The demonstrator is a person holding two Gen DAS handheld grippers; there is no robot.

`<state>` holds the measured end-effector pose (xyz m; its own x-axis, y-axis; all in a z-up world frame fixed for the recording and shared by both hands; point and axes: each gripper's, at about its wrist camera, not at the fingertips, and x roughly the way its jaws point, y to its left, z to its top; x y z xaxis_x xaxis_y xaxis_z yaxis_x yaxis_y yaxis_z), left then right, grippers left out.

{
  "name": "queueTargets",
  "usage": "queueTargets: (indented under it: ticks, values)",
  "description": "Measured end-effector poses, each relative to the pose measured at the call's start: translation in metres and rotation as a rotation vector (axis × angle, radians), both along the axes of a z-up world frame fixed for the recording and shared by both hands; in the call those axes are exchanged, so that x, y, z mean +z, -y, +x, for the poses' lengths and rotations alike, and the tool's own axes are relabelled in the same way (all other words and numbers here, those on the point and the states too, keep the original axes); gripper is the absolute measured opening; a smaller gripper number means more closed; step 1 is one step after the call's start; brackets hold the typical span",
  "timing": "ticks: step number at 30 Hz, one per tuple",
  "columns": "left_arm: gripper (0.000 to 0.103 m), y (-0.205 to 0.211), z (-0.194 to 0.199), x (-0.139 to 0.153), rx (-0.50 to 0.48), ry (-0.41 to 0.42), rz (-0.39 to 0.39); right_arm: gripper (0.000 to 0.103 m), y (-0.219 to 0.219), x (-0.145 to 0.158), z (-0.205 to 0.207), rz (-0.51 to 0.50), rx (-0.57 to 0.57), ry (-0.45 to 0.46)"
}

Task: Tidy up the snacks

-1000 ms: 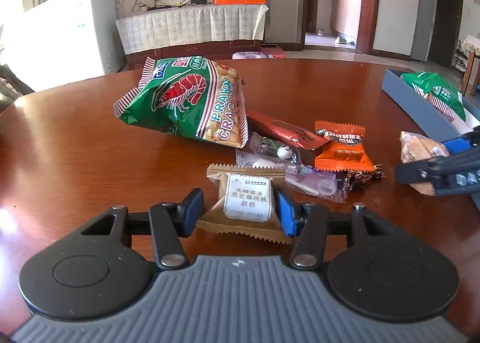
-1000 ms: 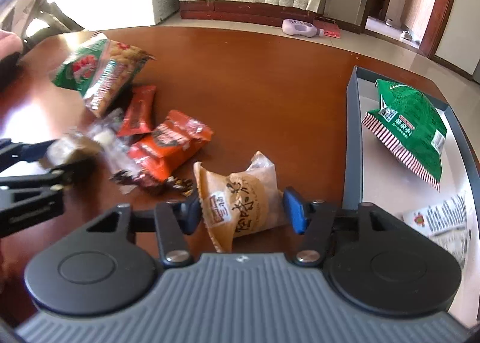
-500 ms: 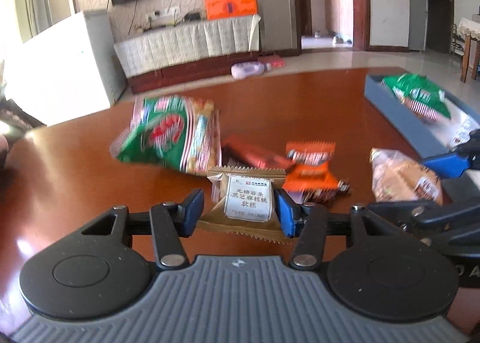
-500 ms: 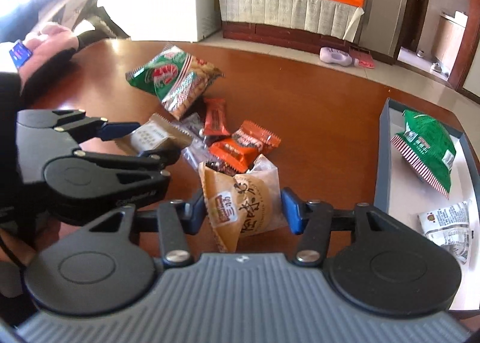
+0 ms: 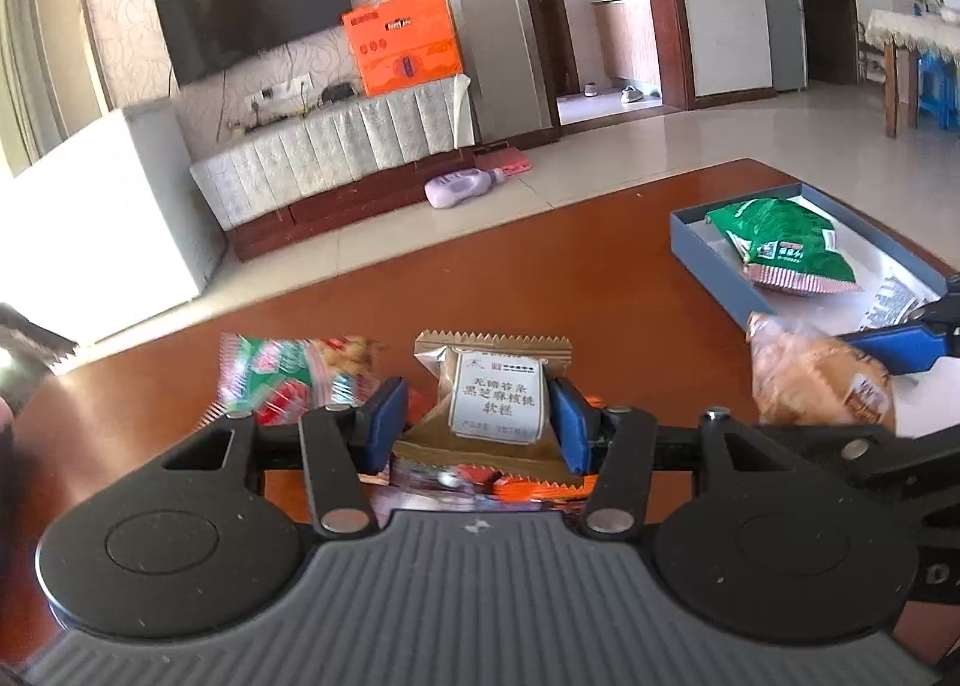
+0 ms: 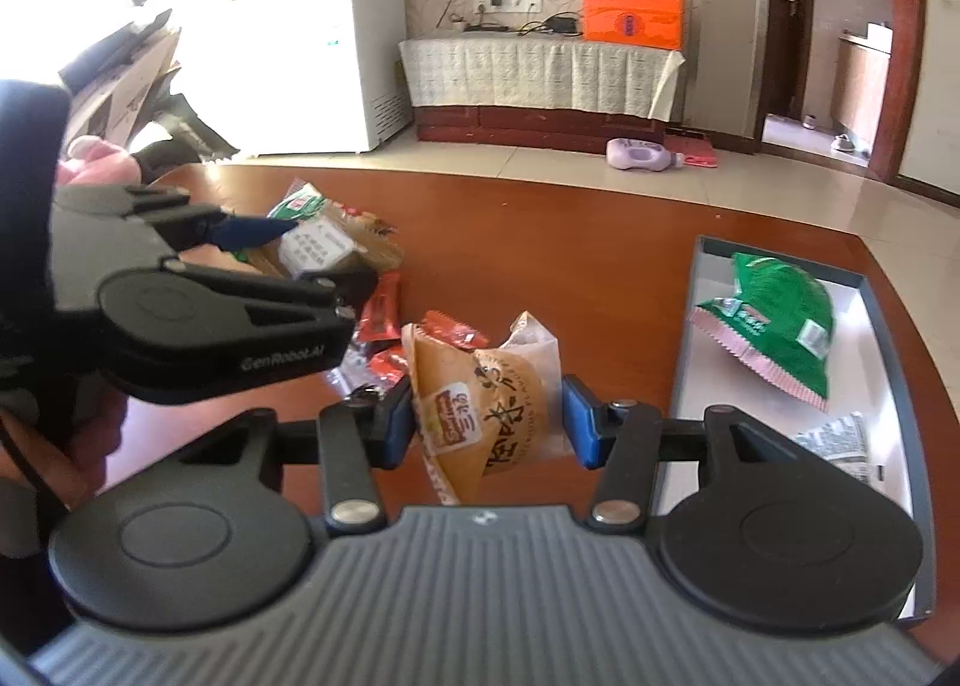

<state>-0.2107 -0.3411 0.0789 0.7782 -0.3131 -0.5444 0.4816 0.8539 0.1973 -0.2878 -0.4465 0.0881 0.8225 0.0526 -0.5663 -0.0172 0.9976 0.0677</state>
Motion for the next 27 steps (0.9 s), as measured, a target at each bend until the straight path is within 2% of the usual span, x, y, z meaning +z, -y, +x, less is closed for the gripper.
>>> queueTargets:
  ticks: [3, 15, 27]
  values:
    - [0.058, 0.011, 0.005, -0.007, 0.003, -0.036, -0.017, 0.053, 0.01, 0.0, -0.003, 0.006, -0.021, 0.002]
    - [0.058, 0.041, 0.012, -0.007, -0.027, -0.06, -0.086, 0.053, 0.031, 0.003, -0.012, 0.011, -0.067, 0.024]
    - [0.059, 0.049, 0.018, -0.006, -0.032, -0.058, -0.089, 0.053, 0.036, 0.003, -0.014, 0.014, -0.071, 0.026]
